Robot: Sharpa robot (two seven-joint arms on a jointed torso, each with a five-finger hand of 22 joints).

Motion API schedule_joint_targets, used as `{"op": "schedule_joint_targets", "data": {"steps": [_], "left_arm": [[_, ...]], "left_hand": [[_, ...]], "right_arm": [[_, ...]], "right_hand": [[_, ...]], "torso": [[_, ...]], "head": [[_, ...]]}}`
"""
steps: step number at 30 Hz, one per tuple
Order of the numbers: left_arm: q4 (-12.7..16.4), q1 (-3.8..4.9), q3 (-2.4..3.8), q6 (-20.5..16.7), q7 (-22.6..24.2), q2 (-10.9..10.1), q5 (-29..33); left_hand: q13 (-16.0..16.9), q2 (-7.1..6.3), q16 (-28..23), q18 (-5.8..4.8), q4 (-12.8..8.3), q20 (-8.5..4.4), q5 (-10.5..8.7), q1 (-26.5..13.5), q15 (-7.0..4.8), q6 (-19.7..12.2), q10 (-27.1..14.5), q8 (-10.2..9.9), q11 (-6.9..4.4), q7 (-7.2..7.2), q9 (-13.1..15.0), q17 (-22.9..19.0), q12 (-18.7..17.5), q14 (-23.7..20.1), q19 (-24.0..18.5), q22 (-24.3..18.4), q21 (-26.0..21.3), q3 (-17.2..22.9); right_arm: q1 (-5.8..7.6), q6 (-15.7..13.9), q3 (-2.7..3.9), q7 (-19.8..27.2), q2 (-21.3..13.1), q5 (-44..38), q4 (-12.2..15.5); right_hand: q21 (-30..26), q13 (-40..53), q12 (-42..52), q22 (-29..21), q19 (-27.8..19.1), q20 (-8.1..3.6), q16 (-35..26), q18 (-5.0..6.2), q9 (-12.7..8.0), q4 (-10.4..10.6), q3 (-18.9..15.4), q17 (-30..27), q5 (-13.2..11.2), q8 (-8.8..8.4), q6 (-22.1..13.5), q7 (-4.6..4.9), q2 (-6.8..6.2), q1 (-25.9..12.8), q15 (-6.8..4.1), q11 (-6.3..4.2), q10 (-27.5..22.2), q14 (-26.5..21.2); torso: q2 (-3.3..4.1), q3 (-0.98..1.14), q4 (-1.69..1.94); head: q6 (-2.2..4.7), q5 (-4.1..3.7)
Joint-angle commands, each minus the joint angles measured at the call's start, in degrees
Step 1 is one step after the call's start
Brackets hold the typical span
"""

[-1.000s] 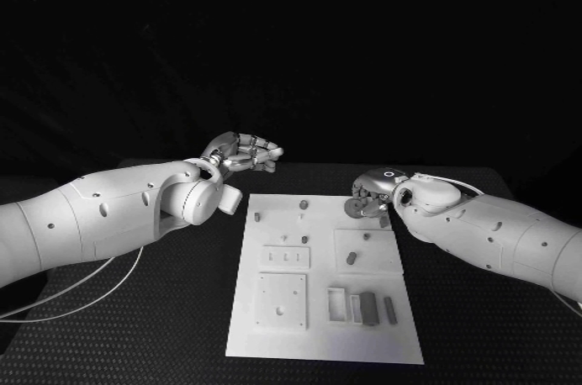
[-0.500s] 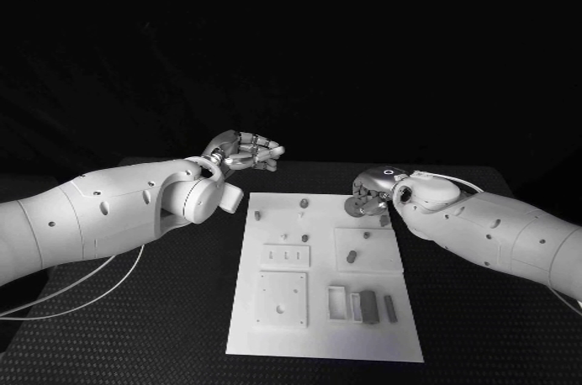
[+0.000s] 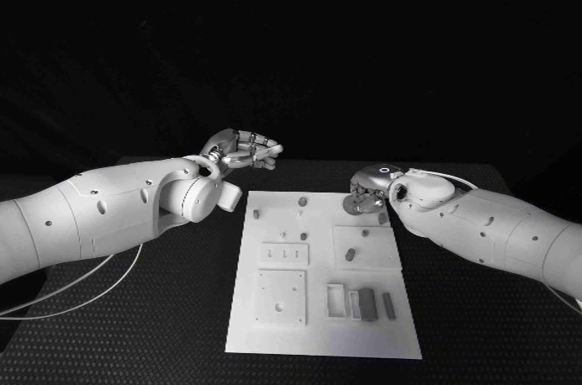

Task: Assemble the parts on the task board

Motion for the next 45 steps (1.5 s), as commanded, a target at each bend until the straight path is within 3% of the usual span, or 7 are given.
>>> {"op": "schedule_joint_targets", "data": {"steps": [1,14,24,27,32,39,45], "left_arm": [[0.24,0.08,0.06,0.30,0.18,-0.03,0.25],[0.38,0.10,0.06,0.27,0.06,-0.04,0.24],[0.38,0.11,0.06,0.45,-0.08,-0.04,0.24],[0.40,0.11,0.06,0.46,-0.12,-0.05,0.24],[0.42,0.12,0.06,0.40,-0.14,-0.09,0.24],[0.47,0.13,0.06,0.37,-0.11,-0.11,0.24],[0.47,0.13,0.06,0.30,-0.09,-0.14,0.24]], "left_hand": [[-0.09,0.06,0.11,0.71,-0.02,-0.13,-0.17,-0.64,0.12,0.15,-0.44,-0.39,-0.06,0.20,-0.06,-0.09,-0.29,0.06,0.20,0.07,-0.37,-0.18],[-0.12,-0.03,0.12,0.71,0.00,-0.12,-0.17,-0.67,0.13,-0.01,-0.56,-0.52,0.01,0.28,-0.14,-0.12,-0.43,0.05,0.21,0.08,-0.40,-0.17],[-0.14,-0.03,0.14,0.71,0.01,-0.12,-0.17,-0.72,0.13,-0.07,-0.64,-0.58,0.06,0.30,-0.17,-0.13,-0.53,0.07,0.23,0.10,-0.41,-0.15],[-0.14,-0.02,0.14,0.71,0.01,-0.12,-0.17,-0.73,0.13,-0.08,-0.66,-0.58,0.07,0.31,-0.18,-0.13,-0.55,0.07,0.24,0.10,-0.41,-0.13],[-0.15,0.04,0.16,0.71,0.01,-0.13,-0.16,-0.74,0.12,-0.06,-0.69,-0.59,0.09,0.31,-0.19,-0.13,-0.59,0.09,0.27,0.11,-0.41,-0.09],[-0.15,0.09,0.18,0.72,0.00,-0.14,-0.16,-0.74,0.11,-0.01,-0.70,-0.57,0.10,0.30,-0.19,-0.13,-0.63,0.11,0.30,0.12,-0.40,-0.04],[-0.19,0.09,0.20,0.73,-0.01,-0.15,-0.17,-0.71,0.09,0.04,-0.84,-0.56,0.16,0.28,-0.20,-0.14,-0.76,0.13,0.32,0.14,-0.41,0.02]], "right_arm": [[-1.64,7.47,-0.96,-1.06,0.32,-1.61,-0.29],[-1.95,9.56,-2.16,-0.66,0.72,-1.64,-1.12],[-1.99,10.65,-2.24,-0.05,0.64,-1.55,-1.24],[-2.00,11.31,-2.25,0.03,0.50,-1.48,-1.18],[-2.03,10.76,-2.25,-0.23,0.32,-2.18,-1.16],[-2.03,7.13,-2.24,-1.82,0.33,-4.09,-0.77],[-1.91,1.60,-2.19,-4.32,-0.02,-6.08,0.67]], "right_hand": [[0.20,0.17,-0.03,1.02,-0.03,-0.16,0.19,0.83,-0.10,-0.09,-0.30,-0.18,0.22,0.09,0.45,-0.19,-0.95,-0.65,-0.31,0.19,-0.01,-0.40],[-0.74,0.38,-3.04,1.00,-2.12,0.73,0.13,0.83,-0.91,0.12,0.28,-1.08,0.20,-2.81,-4.45,1.91,-4.86,-0.32,1.53,2.12,-5.18,-2.97],[-0.91,0.26,-3.43,1.04,-2.71,1.05,0.27,0.83,-0.98,0.31,0.43,-1.26,0.20,-2.95,-4.85,1.66,-5.04,-0.03,1.63,2.18,-5.77,-3.68],[-0.88,0.31,-3.37,1.08,-2.87,1.08,0.47,0.83,-0.81,0.06,0.71,-1.32,0.21,-2.54,-4.22,1.34,-3.61,0.66,1.53,2.07,-5.65,-3.81],[-0.42,0.69,-2.65,1.17,-2.77,1.00,1.09,0.83,-0.33,-2.16,0.75,-1.46,0.20,-1.41,-2.26,0.80,-0.31,2.44,1.27,1.78,-4.17,-3.54],[1.36,1.80,-0.45,1.13,-0.14,-0.01,2.79,0.83,0.89,-3.05,0.57,-1.69,0.22,0.99,2.75,-1.13,3.41,2.56,-0.65,-0.19,1.15,-0.47],[2.37,2.08,-0.04,1.09,1.53,-1.03,3.74,0.83,1.43,-3.25,0.63,-1.68,0.23,1.62,4.45,-1.86,3.90,2.60,-1.48,-1.01,3.04,1.25]], "torso": [[0.03,0.01,-0.02],[0.03,0.02,0.04],[0.02,0.05,-0.01],[0.02,0.07,0.01],[0.01,0.06,-0.05],[-0.01,0.05,-0.06],[-0.01,0.05,-0.01]], "head": [[-0.02,-0.02],[-0.16,-0.15],[-0.24,-0.14],[-0.24,-0.22],[-0.22,-0.22],[-0.27,-0.33],[-0.17,-0.43]]}}
